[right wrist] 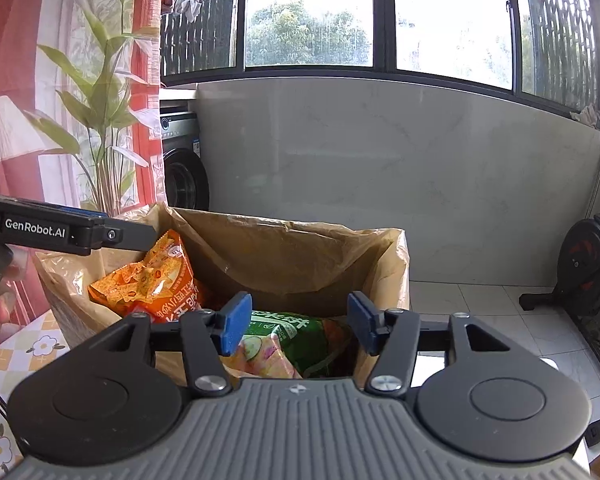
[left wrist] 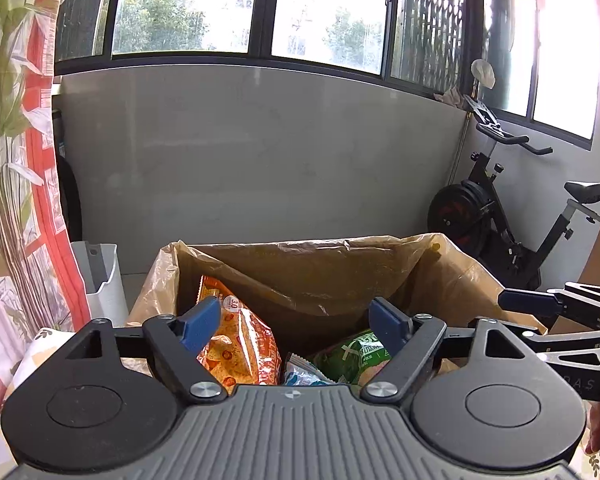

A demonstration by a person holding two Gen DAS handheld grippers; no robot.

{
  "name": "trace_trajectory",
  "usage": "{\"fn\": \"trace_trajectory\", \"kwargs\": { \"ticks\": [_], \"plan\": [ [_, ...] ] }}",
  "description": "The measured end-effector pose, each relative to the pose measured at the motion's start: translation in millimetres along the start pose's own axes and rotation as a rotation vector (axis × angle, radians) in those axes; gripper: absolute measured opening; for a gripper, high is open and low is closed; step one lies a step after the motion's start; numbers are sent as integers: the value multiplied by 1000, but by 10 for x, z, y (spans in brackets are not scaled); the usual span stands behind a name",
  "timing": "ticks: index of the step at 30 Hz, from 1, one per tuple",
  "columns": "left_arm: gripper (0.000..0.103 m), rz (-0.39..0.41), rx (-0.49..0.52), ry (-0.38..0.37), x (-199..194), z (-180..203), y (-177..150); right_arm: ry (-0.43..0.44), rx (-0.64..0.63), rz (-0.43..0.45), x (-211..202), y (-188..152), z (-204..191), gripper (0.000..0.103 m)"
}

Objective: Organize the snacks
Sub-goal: 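Withdraw both open tools from the box toward the bread pack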

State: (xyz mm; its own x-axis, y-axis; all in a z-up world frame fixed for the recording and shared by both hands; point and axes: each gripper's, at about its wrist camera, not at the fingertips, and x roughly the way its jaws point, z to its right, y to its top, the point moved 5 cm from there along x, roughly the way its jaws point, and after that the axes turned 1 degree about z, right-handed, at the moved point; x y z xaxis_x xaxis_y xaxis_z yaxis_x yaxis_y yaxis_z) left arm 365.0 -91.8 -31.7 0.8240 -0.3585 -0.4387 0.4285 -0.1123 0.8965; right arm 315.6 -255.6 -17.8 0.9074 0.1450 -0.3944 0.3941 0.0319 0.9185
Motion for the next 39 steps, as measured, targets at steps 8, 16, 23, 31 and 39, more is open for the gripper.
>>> {"fn": "trace_trajectory", "kwargs": {
  "ticks": [8,16,23,31,39],
  "plan": [
    [85,-10,-16,6,-404,-142,-112,73,48,7,-267,-46,-159,68],
    [87,-5,-11,16,-772,-210,-336,102,86,14,-480,-221,-292,68],
    [87,-11,-69,28,-984,-321,-678,118,66,32,-650,-352,-459,68],
    [87,-31,-92,54,-1156,-368,-1106,134,65,14,-806,-640,-636,68],
    [87,-68,-80,73,-1198,-367,-1483,138,16,-53,-815,-1054,-864,68]
  ]
}}
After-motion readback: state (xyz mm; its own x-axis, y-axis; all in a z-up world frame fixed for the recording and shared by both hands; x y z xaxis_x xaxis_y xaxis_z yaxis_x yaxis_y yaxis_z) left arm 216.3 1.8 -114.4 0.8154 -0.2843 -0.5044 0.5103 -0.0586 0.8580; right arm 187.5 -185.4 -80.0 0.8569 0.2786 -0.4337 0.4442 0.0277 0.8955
